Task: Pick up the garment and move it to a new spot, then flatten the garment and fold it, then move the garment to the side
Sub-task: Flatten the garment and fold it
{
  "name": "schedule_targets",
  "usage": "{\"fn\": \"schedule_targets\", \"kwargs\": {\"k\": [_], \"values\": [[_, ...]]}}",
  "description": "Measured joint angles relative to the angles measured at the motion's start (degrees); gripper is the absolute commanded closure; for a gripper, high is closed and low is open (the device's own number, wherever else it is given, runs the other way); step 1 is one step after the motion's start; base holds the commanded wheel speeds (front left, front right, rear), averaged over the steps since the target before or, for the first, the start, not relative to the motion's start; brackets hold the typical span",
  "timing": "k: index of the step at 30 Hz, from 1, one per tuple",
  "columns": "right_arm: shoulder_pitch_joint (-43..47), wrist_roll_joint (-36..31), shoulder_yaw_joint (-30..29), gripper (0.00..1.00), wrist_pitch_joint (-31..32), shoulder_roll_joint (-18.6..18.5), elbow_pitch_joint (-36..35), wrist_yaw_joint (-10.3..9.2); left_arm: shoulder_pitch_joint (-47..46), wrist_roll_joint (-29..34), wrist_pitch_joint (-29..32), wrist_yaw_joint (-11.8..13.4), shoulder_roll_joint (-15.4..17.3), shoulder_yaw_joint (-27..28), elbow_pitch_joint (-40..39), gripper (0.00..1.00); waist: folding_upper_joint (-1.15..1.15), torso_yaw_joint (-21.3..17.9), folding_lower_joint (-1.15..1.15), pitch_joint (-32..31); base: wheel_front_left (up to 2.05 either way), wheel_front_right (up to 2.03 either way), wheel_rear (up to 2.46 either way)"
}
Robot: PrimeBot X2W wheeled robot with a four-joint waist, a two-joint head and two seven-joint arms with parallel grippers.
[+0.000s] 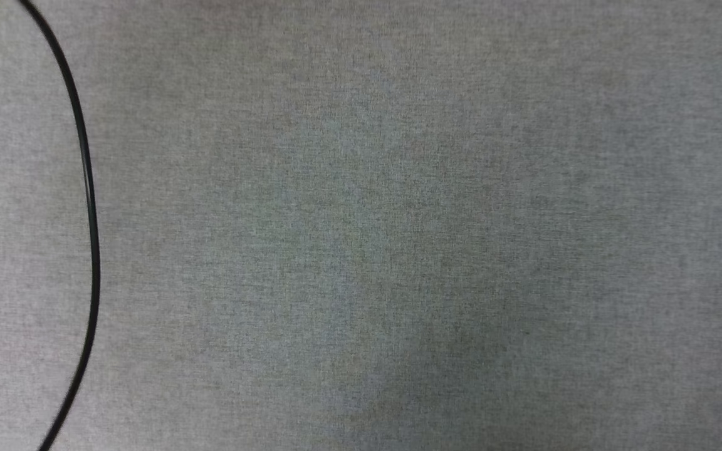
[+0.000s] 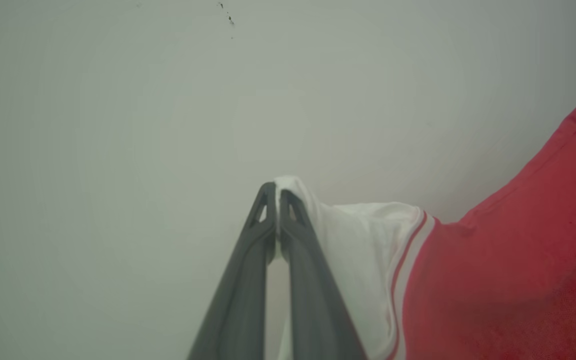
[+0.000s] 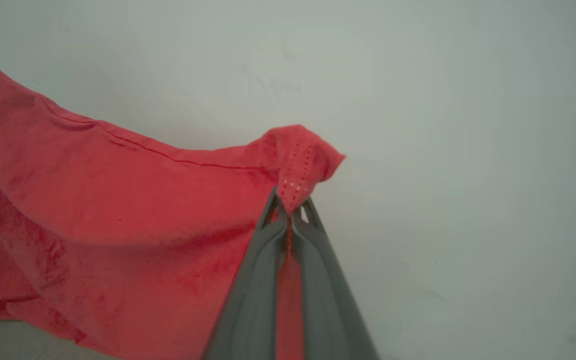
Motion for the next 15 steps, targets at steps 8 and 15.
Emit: {"fn": "schedule_targets", "kwargs": {"k": [8,15], "values": [[13.19,6.43,5.36,1.00,-3.42,-0.99,-2.11,0.00,18.72,-0.77,-0.57,2.10,1.02,-0.40,-6.57,1.00,0.00,-0.34,-0.01,-4.09,0.00,0.00,0.00],[26.81,10.56,8.20,1.00,-4.71,-3.83,-7.04,-0.01,37.54,-2.88,-0.65,6.78,1.92,1.49,-17.01,1.00,0.00,-0.09,-0.02,-9.07,0.00,0.00,0.00]]}}
